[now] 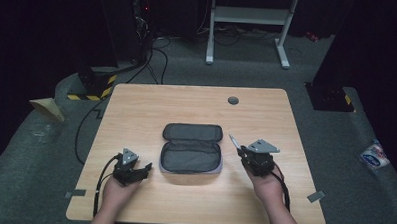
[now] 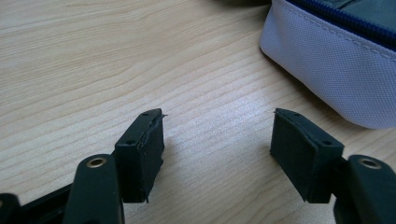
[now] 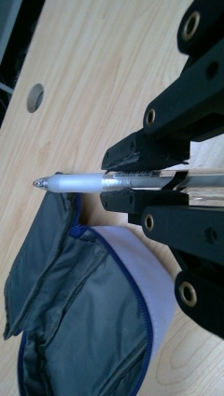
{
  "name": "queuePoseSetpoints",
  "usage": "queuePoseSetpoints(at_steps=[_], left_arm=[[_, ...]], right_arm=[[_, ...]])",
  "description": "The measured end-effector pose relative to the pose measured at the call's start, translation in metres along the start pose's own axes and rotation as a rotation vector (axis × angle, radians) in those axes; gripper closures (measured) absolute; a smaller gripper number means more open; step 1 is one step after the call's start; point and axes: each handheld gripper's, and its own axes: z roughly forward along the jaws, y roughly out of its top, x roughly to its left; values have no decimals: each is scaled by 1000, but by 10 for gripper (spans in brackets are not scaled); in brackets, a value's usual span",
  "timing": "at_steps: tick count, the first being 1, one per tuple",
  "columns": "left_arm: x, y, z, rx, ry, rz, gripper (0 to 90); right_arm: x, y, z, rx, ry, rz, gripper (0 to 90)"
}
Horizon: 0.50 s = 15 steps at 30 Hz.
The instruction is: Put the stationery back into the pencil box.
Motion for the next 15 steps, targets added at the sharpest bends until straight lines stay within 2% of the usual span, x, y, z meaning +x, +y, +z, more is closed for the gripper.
queuePoseSetpoints(at_steps=[13,15], left_arm=[[-1,-2,-3,2,5,8,348],[-1,-4,-4,0,-2,1,348]], right_arm=[[15,23,15,-4,51,-64,787],[20,28,20,-5,64,-88,787]])
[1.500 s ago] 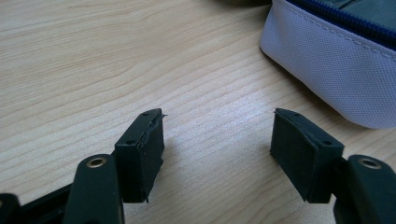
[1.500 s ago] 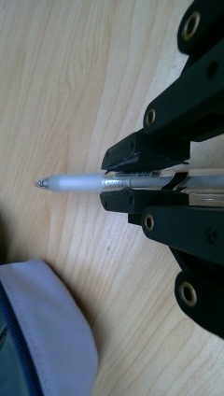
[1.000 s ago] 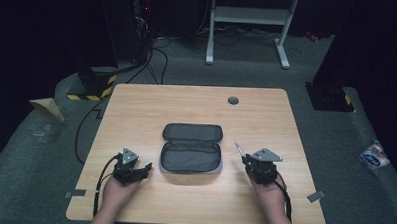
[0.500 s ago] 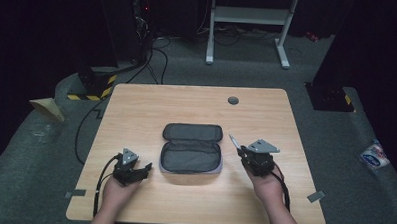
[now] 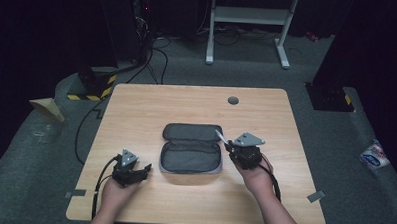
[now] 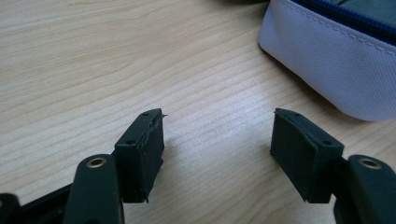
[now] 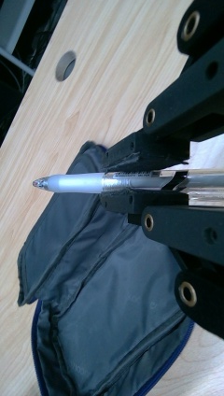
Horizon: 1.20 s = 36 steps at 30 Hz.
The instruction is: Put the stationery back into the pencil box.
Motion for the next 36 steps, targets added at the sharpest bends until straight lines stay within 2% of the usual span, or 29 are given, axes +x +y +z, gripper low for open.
queuePoseSetpoints(at_steps=[9,13,15,16,22,28,33,36], left_arm=[[0,-3,-3,2,-4,-3,346],[0,-4,-5,4,-7,-5,346],[0,-4,-5,3,-7,-6,346],[0,-4,-5,4,-8,-6,345],[0,-4,-5,5,-9,-7,346],[1,-4,-5,4,-10,-5,345],[1,-4,-5,4,-10,-3,346],[1,-4,-5,4,-9,-2,345]], right_arm=[[17,14,18,0,54,-48,787],[32,23,30,-1,101,-94,787],[34,25,32,-2,110,-97,787],[40,27,37,0,131,-103,787],[53,33,47,10,167,-130,787],[74,42,57,10,213,-182,786],[80,44,62,8,223,-198,786],[83,41,68,31,244,-211,785]])
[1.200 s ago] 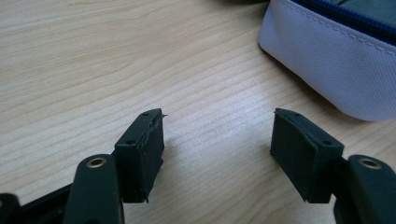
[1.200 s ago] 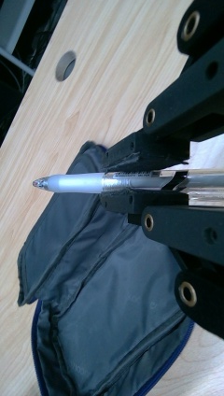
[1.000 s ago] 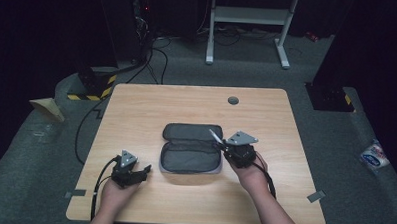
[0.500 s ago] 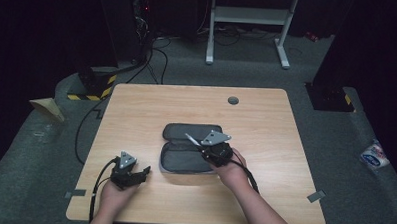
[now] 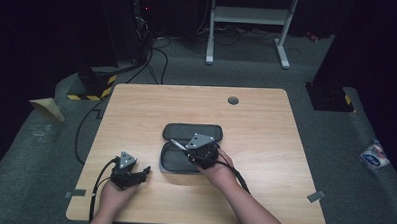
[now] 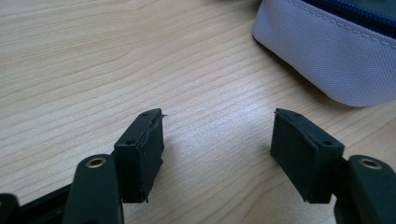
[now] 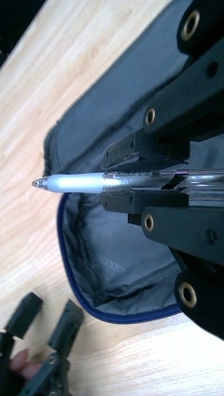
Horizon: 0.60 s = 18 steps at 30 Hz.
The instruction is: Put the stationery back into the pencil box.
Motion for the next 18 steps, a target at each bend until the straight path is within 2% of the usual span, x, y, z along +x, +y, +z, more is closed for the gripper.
queuePoseSetpoints(at_steps=[3,4,6,12,14,15,16,18], left_arm=[[0,0,0,0,0,1,346],[0,0,0,0,0,1,345],[0,0,0,0,-1,0,345],[0,0,0,-1,-3,-2,345],[0,0,0,-1,-3,-4,345],[0,0,0,-1,-3,-4,344],[0,0,0,-1,-4,-5,345],[0,0,0,-1,-4,-5,344]], right_arm=[[1,-2,6,13,37,-7,774],[1,-2,9,21,45,0,723],[1,-2,11,25,52,6,690],[0,-1,3,11,26,28,622],[-2,-4,-8,-4,-8,45,580],[-2,-4,-8,-4,-8,45,580],[-7,-10,-17,-18,-30,75,542],[-11,-17,-23,-27,-51,98,516]])
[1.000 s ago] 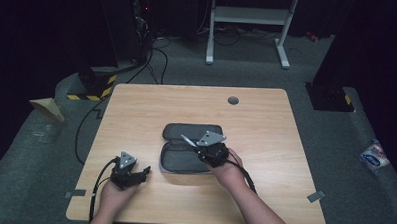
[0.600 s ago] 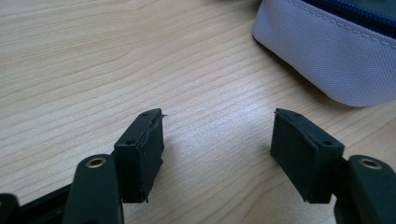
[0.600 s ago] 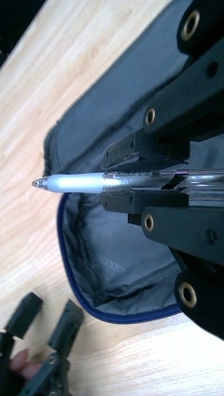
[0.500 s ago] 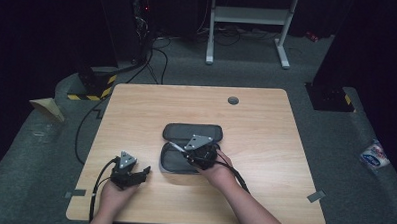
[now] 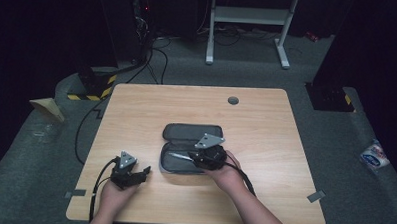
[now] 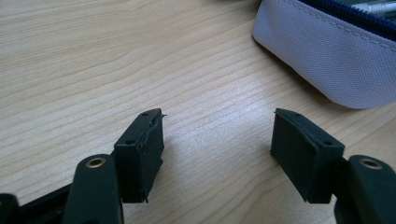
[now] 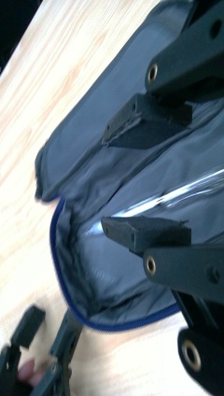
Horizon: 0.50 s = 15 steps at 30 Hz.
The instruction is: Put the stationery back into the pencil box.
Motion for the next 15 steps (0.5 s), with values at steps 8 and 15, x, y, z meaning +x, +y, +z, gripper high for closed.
queuePoseSetpoints(at_steps=[8,15], left_arm=[[0,0,0,0,0,-1,345],[-1,0,0,-2,6,5,345]], right_arm=[[-24,-32,-25,0,-110,92,433],[-51,-70,-50,9,-187,178,409]])
